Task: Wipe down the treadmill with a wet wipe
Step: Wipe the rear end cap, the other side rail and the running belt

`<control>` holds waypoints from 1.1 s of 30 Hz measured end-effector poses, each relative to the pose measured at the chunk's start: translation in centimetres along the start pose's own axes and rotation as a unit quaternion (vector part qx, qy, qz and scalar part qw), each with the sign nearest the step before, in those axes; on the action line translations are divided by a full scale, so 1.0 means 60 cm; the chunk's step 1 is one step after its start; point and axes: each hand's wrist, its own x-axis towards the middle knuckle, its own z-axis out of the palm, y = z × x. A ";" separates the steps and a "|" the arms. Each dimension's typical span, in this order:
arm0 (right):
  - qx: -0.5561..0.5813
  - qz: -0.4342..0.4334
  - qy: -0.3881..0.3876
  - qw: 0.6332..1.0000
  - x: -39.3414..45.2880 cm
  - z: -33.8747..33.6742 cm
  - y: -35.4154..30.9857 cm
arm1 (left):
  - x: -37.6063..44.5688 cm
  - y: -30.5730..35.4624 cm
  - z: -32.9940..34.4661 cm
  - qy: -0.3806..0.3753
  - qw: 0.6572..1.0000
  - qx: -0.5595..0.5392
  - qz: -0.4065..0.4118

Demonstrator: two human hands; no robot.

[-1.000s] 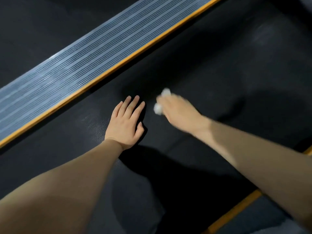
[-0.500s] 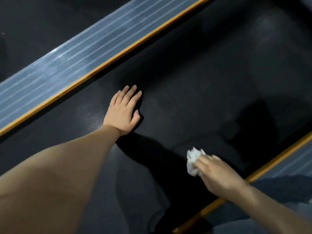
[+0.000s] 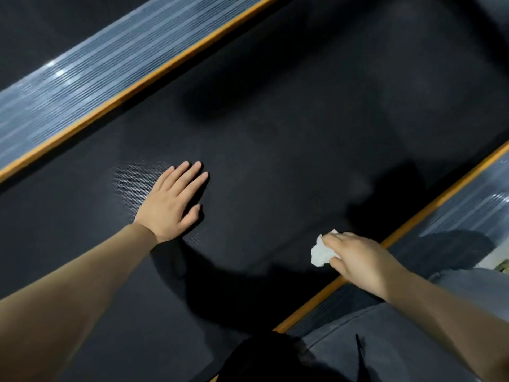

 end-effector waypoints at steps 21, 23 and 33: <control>-0.072 -0.171 0.140 0.973 0.259 -0.149 -0.092 | 0.006 -0.011 0.014 0.040 0.999 0.002 0.013; -0.047 -0.124 0.187 0.973 0.358 -0.213 -0.135 | 0.006 -0.012 0.013 0.036 0.999 0.001 0.011; -0.017 -0.137 0.254 0.957 0.487 -0.276 -0.162 | 0.008 -0.010 0.007 -0.002 1.000 -0.001 -0.005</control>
